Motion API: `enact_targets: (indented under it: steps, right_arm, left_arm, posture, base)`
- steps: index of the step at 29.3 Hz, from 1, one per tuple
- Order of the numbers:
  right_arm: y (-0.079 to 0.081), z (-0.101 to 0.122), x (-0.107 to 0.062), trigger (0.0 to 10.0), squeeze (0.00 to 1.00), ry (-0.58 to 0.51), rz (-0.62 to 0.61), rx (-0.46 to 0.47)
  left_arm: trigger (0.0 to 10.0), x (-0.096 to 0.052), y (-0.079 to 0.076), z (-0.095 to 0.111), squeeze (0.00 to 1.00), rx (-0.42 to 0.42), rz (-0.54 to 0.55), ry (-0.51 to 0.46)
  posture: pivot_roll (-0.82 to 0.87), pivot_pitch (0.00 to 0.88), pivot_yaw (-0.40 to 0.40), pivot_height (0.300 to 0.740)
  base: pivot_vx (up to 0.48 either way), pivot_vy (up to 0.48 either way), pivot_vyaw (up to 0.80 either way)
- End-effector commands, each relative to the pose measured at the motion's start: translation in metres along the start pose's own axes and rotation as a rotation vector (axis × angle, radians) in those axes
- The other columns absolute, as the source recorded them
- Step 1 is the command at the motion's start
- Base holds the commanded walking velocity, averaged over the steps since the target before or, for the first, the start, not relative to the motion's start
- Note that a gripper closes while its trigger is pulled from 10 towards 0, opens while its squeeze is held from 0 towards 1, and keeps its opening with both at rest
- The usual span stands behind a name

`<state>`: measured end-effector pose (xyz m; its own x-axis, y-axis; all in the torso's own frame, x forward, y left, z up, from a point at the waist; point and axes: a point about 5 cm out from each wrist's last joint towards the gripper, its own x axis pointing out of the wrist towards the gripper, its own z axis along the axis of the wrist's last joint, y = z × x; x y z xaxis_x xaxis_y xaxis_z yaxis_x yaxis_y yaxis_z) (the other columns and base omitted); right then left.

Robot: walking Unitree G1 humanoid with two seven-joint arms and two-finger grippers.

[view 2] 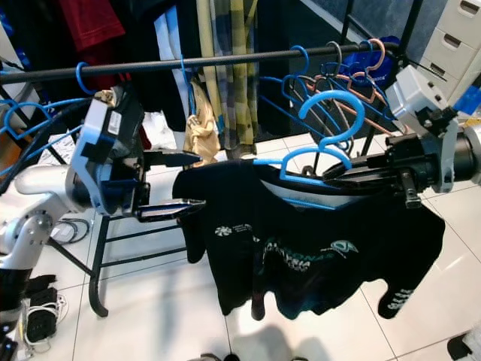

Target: Hang hanger

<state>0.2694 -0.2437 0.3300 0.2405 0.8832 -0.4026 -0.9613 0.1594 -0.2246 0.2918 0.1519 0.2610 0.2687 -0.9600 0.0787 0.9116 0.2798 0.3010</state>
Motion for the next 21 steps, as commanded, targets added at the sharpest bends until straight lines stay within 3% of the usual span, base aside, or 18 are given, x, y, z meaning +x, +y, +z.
enact_targets:
  steps: [1, 18, 19, 21]
  right_arm:
    - [0.001, 0.012, -0.005, 0.0, 0.00, -0.043, -0.004, -0.053]
    - [-0.001, 0.024, -0.011, 0.0, 0.00, -0.075, -0.028, -0.100]
    - [-0.001, 0.024, -0.011, 0.0, 0.00, -0.076, -0.028, -0.103]
    - [-0.001, 0.024, -0.011, 0.0, 0.00, -0.076, -0.028, -0.103]
  left_arm:
    - [10.0, -0.002, 0.001, -0.012, 0.00, -0.017, 0.035, 0.015]
    - [10.0, -0.006, -0.002, -0.030, 0.00, -0.073, 0.046, 0.030]
    - [8.5, -0.006, -0.003, -0.031, 0.00, -0.077, 0.044, 0.031]
    - [8.5, -0.006, -0.003, -0.031, 0.00, -0.077, 0.044, 0.031]
  posture:
    - [-0.13, 0.108, 0.049, 0.740]
    - [-0.14, 0.098, 0.047, 0.740]
    - [-0.14, 0.098, 0.047, 0.740]
    - [-0.14, 0.098, 0.047, 0.740]
  base:
    - [0.000, 0.000, 0.00]
    - [0.000, 0.000, 0.00]
    - [0.000, 0.000, 0.00]
    - [0.000, 0.000, 0.00]
